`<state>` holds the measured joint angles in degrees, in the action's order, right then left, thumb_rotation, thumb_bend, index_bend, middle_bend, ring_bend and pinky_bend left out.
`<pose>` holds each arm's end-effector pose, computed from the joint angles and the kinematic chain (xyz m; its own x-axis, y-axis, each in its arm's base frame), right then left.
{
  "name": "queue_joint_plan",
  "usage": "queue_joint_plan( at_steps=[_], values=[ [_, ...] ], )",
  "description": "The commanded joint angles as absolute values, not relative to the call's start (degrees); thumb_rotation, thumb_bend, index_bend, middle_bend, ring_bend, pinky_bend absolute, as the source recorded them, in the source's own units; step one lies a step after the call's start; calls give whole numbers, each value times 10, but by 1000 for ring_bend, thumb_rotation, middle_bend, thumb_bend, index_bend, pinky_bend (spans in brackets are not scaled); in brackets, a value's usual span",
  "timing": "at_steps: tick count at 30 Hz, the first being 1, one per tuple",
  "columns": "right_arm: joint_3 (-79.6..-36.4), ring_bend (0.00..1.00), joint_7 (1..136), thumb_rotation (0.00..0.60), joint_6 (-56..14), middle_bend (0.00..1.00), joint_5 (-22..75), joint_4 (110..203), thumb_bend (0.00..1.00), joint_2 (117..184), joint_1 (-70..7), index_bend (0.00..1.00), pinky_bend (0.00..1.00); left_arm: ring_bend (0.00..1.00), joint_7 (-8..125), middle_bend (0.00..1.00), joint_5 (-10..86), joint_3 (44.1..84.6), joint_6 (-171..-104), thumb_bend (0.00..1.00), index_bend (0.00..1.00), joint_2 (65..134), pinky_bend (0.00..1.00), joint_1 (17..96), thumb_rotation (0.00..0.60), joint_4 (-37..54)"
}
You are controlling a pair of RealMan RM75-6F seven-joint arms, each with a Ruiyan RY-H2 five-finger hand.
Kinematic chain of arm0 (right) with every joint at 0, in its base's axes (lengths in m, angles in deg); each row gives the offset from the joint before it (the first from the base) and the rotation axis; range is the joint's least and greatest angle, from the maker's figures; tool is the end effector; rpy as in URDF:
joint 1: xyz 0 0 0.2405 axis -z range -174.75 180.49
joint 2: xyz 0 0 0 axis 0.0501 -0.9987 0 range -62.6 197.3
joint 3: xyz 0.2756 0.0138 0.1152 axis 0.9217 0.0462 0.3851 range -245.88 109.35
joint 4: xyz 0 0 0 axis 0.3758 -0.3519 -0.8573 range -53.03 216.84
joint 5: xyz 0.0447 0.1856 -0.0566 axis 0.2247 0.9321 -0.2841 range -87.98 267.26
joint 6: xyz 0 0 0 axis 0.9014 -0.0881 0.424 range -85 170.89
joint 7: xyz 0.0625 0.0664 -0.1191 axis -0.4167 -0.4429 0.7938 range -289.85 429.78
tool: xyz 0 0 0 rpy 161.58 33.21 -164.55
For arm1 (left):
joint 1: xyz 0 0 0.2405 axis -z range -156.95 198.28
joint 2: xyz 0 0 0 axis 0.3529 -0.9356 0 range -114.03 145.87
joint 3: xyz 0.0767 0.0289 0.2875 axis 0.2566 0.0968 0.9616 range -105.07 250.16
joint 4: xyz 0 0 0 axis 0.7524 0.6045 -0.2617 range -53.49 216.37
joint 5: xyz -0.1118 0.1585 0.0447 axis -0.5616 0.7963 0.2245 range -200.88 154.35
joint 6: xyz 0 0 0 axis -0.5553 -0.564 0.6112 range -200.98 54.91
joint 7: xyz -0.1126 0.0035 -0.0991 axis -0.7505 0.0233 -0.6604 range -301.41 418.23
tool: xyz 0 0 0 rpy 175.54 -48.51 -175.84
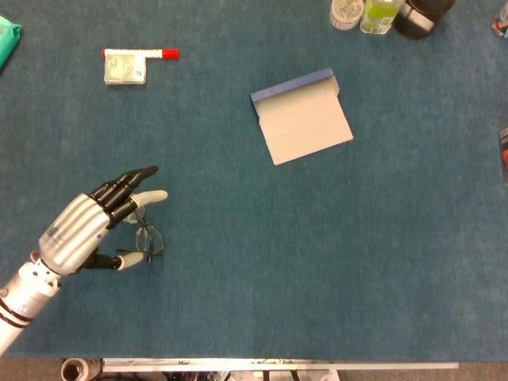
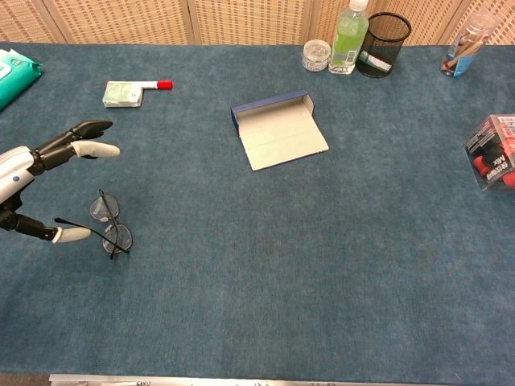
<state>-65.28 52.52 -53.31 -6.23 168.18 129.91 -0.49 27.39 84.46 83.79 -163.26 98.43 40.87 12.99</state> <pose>-0.3335 -0.1776 0.2211 0.2165 0.1359 0.9668 -0.9501 -0.1983 0.2407 -0.2992 0.2176 0.0599 0.0988 0.3276 0.9396 0.8328 -0.5441 0.1021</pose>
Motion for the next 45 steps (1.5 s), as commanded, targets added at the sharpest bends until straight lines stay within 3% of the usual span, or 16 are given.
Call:
queue_joint_plan(
  at_steps=[1, 17, 31, 45],
  values=[
    [-653, 253, 525, 600, -533, 461, -62, 1682, 341, 1299, -5, 575, 329, 66, 275, 11, 842, 836, -1628, 0, 158, 985, 196, 410, 600, 128],
    [-652, 253, 524, 600, -532, 461, -61, 1682, 341, 1299, -5, 575, 329, 66, 276, 11, 821, 825, -1602, 0, 158, 988, 198, 417, 600, 120],
    [-653, 253, 524, 600, -534, 461, -63, 1682, 341, 1299, -5, 575, 329, 66, 310, 11, 868, 858, -1606, 0, 158, 969, 199, 418, 600, 105],
    [-652, 253, 521, 600, -532, 461, -61, 1681, 341, 1298, -5, 575, 329, 66, 271, 11, 848, 837, -1623, 0, 158, 976, 199, 419, 600, 93]
  ],
)
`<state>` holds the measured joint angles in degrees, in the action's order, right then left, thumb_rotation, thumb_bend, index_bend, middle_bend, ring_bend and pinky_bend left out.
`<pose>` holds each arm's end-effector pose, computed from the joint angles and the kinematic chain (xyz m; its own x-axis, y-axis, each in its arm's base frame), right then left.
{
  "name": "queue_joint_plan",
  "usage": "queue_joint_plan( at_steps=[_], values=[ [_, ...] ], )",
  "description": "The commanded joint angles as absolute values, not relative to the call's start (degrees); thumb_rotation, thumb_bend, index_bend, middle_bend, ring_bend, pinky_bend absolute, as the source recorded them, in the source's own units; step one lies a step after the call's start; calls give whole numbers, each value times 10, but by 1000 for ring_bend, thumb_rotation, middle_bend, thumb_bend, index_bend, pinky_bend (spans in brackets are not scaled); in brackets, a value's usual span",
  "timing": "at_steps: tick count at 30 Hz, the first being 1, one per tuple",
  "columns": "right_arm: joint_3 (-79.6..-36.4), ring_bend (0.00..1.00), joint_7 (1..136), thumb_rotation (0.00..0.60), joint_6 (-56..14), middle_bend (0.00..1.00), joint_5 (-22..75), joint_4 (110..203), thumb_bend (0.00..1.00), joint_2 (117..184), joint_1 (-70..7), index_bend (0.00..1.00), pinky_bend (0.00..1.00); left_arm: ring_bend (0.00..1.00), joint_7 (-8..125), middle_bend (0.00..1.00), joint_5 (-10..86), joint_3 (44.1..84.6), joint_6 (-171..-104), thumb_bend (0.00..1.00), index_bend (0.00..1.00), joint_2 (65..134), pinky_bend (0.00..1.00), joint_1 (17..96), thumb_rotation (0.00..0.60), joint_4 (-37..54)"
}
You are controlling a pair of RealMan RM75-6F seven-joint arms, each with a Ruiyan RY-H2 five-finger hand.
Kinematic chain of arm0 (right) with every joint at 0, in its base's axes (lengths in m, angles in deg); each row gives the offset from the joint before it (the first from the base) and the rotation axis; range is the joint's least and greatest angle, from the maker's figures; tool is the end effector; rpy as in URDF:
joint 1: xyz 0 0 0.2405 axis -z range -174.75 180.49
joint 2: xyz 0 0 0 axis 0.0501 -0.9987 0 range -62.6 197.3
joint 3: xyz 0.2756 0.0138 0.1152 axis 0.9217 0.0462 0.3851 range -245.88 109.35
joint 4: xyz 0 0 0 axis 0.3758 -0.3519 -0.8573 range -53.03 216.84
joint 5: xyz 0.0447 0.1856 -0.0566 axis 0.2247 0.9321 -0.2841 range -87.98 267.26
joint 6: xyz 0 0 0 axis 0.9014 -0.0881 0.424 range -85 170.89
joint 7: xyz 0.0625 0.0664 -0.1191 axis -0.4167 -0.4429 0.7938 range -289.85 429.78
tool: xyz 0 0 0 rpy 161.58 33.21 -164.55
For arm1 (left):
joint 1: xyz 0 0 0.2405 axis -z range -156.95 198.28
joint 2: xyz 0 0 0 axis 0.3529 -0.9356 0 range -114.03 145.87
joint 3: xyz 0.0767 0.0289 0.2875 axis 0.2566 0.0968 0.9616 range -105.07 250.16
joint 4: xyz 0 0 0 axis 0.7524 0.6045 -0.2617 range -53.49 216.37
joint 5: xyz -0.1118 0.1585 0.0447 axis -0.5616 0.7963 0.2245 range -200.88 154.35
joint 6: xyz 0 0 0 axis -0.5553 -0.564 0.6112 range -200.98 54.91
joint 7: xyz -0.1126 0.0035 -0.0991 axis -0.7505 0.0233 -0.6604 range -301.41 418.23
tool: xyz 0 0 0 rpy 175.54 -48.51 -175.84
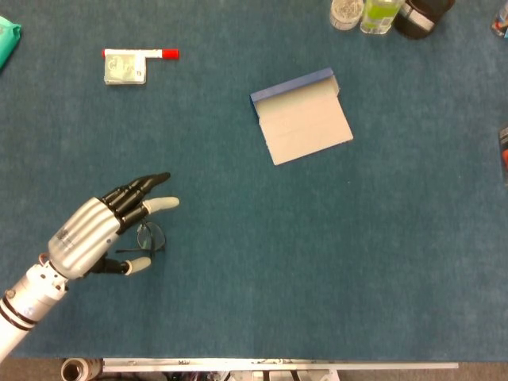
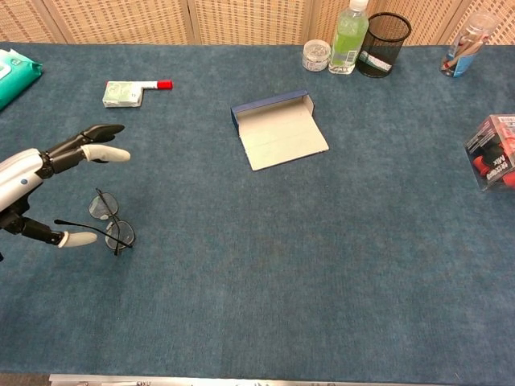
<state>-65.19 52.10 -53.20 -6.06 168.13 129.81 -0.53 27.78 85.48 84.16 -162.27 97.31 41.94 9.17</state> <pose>-0.3339 -0.1782 0.2220 0.2123 0.1354 0.9678 -0.9515 -0.1969 0.2363 -0.2863 0.2162 0.0595 0.0809 0.3608 0.9291 0.8210 -0.5527 0.1431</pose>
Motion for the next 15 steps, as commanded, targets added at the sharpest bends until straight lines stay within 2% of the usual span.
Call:
queue_joint_plan(
  at_steps=[1, 15],
  values=[
    [-652, 253, 521, 600, -532, 461, -61, 1681, 341, 1298, -5, 575, 329, 66, 266, 11, 841, 833, -1623, 0, 158, 978, 199, 418, 600, 95],
    [-651, 253, 520, 600, -530, 461, -58, 1680, 342, 1298, -6, 575, 329, 66, 222, 11, 804, 813, -1602, 0, 158, 998, 200, 422, 600, 139]
  ],
)
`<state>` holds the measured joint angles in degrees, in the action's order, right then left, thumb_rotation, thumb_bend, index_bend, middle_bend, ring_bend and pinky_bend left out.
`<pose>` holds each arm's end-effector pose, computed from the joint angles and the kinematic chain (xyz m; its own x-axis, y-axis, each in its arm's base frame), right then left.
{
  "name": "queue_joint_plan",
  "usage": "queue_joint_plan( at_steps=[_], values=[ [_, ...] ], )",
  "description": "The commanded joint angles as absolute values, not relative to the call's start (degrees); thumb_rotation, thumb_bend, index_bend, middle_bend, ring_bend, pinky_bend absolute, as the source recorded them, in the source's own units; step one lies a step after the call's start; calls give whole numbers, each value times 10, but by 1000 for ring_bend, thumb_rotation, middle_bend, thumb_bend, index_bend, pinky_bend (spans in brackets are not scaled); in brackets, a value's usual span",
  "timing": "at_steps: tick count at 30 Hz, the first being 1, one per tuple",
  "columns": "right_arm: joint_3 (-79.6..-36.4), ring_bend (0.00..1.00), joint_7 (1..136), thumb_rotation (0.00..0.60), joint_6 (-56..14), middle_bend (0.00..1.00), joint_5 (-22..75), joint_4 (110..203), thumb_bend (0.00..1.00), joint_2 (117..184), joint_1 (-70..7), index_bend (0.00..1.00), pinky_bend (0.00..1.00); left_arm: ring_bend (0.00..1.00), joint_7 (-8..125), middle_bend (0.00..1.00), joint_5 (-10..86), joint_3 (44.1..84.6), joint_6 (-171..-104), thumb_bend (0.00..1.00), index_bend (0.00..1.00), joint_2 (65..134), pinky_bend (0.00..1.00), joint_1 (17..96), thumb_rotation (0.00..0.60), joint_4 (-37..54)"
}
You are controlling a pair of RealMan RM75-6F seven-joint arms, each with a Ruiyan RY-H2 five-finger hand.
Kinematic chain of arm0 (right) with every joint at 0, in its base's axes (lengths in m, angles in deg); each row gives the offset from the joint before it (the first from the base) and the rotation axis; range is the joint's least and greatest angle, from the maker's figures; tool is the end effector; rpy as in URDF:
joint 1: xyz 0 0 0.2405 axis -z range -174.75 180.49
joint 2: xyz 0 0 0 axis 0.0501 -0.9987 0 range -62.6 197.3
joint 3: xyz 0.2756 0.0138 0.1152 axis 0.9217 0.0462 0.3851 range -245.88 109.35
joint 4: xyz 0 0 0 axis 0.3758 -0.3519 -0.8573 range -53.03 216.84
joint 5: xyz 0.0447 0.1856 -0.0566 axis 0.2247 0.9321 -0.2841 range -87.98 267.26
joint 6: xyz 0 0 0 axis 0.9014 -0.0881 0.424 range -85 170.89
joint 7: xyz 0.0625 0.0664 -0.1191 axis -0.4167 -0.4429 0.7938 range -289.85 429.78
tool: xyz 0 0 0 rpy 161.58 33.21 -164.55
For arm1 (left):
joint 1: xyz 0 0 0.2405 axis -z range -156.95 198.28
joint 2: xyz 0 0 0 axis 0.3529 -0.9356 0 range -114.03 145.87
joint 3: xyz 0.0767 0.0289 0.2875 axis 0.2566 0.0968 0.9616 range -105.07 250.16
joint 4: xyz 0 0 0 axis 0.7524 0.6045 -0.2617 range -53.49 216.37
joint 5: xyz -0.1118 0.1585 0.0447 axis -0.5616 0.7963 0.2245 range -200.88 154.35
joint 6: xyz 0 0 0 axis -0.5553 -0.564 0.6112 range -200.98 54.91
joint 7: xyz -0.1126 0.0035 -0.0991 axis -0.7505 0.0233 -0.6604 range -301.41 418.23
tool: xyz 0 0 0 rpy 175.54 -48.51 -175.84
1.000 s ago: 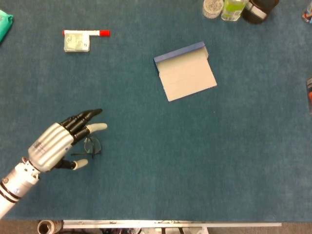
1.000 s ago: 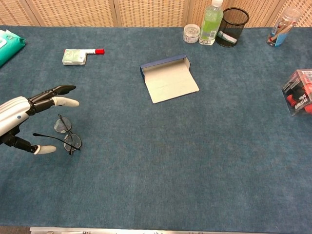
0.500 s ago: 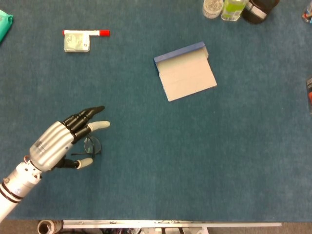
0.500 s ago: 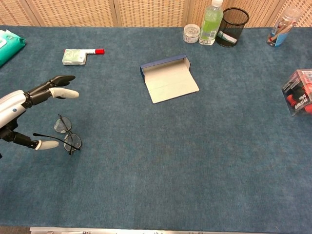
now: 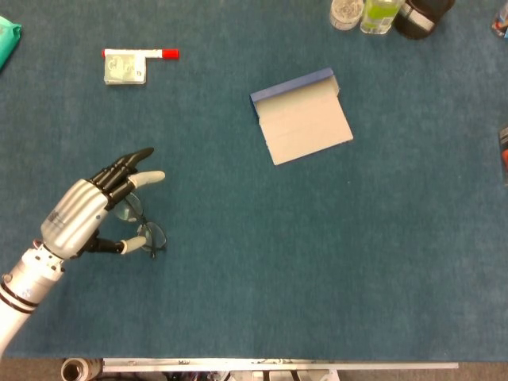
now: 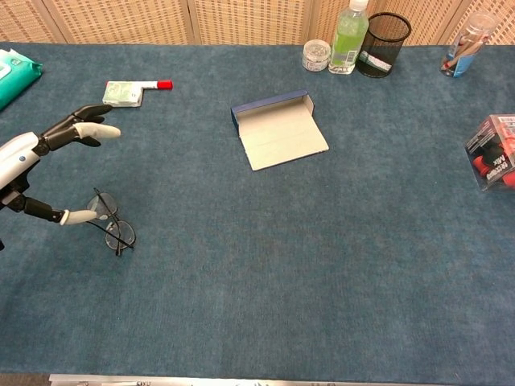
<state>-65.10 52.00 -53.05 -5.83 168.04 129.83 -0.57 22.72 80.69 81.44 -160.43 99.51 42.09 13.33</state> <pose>-0.3346 -0.1789 0.2222 0.2123 0.1357 0.9677 -0.9523 -0.1935 0.2360 -0.2989 0.2376 0.0555 0.0153 0.3411 0.9399 0.8632 -0.4789 0.1597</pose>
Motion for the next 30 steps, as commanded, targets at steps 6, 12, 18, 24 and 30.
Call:
queue_joint_plan(
  at_steps=[6, 12, 18, 24, 30],
  values=[
    [-651, 253, 521, 600, -529, 461, -58, 1681, 341, 1298, -6, 575, 329, 66, 219, 11, 801, 807, -1602, 0, 158, 1010, 200, 423, 600, 161],
    [-651, 253, 521, 600, -531, 461, -59, 1681, 341, 1298, -5, 575, 329, 66, 215, 11, 794, 801, -1594, 0, 158, 1024, 200, 427, 600, 182],
    [-651, 253, 519, 600, -532, 461, -58, 1681, 342, 1298, -5, 575, 329, 66, 210, 11, 785, 795, -1585, 0, 158, 1036, 200, 431, 600, 202],
    [-650, 253, 519, 600, -533, 461, -58, 1681, 342, 1298, -4, 575, 329, 66, 205, 11, 774, 791, -1572, 0, 158, 1048, 200, 433, 600, 225],
    [-651, 253, 520, 600, -532, 461, -59, 1681, 341, 1298, -5, 575, 329, 66, 202, 11, 765, 787, -1564, 0, 158, 1059, 200, 434, 600, 246]
  ],
)
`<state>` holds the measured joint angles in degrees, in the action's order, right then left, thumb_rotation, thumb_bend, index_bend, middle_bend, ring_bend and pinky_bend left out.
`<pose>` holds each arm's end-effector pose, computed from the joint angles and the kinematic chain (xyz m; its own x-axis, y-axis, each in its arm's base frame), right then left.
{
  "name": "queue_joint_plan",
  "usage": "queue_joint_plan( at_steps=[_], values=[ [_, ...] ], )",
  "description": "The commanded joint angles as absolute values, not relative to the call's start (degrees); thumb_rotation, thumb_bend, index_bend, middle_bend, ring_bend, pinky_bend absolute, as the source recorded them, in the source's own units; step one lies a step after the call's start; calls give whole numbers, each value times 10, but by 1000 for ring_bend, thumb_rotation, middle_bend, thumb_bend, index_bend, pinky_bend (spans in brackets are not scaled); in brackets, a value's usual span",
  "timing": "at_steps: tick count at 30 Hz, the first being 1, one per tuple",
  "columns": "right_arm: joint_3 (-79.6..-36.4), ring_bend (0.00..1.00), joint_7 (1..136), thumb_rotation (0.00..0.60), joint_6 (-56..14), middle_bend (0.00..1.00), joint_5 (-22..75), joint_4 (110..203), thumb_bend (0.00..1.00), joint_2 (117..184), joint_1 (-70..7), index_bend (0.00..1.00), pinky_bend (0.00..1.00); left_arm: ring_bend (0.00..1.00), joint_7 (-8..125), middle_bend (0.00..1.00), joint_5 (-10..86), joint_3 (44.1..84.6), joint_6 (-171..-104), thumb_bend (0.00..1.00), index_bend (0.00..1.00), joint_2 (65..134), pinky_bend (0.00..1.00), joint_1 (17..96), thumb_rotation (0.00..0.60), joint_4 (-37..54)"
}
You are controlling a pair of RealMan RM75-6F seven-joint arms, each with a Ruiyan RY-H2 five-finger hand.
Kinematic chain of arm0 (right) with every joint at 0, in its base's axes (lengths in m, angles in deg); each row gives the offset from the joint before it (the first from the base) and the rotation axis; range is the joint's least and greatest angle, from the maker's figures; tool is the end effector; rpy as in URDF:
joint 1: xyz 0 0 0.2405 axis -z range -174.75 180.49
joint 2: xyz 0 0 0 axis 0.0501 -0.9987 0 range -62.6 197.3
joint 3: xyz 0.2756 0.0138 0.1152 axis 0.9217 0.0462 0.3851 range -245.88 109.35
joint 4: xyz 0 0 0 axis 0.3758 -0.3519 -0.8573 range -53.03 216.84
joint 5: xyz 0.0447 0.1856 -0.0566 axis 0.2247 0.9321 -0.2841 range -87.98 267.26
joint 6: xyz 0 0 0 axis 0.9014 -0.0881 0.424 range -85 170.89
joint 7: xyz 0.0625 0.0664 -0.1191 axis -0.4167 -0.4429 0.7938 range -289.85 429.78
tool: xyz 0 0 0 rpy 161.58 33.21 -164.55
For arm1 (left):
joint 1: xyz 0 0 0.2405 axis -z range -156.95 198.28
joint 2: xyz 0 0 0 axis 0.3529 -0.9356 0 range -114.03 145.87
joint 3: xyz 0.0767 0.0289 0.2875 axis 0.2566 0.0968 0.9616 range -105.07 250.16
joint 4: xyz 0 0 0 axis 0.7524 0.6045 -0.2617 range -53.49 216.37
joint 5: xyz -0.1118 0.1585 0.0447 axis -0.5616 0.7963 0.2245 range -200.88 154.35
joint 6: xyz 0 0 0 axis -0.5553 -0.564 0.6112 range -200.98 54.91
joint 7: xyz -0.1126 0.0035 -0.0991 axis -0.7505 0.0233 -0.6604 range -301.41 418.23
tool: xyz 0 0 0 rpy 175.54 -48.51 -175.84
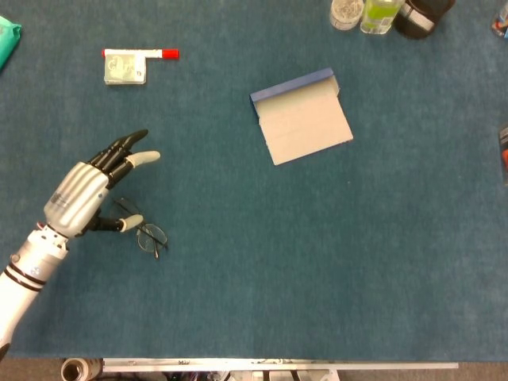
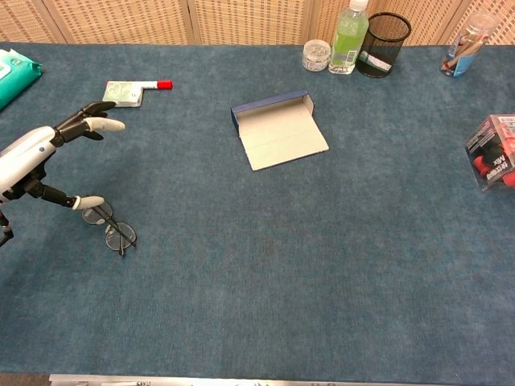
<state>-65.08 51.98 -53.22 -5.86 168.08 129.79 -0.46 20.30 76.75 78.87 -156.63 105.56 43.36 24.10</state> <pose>-0.3345 -0.1782 0.2228 0.2115 0.1381 0.9676 -0.9524 -0.1932 0.2358 -0.3163 0.2670 0.0323 0.0506 0.3046 0.9512 0.8944 -0.4377 0.0926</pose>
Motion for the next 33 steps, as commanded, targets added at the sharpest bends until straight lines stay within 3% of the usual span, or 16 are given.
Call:
queue_joint_plan(
  at_steps=[1, 33],
  values=[
    [-651, 253, 520, 600, -532, 461, -59, 1681, 341, 1298, -4, 575, 329, 66, 203, 11, 764, 787, -1563, 0, 158, 1060, 200, 434, 600, 250],
    [-650, 253, 517, 600, -534, 461, -58, 1681, 341, 1297, -4, 575, 329, 66, 192, 10, 737, 785, -1520, 0, 158, 1138, 200, 437, 600, 390]
  ],
)
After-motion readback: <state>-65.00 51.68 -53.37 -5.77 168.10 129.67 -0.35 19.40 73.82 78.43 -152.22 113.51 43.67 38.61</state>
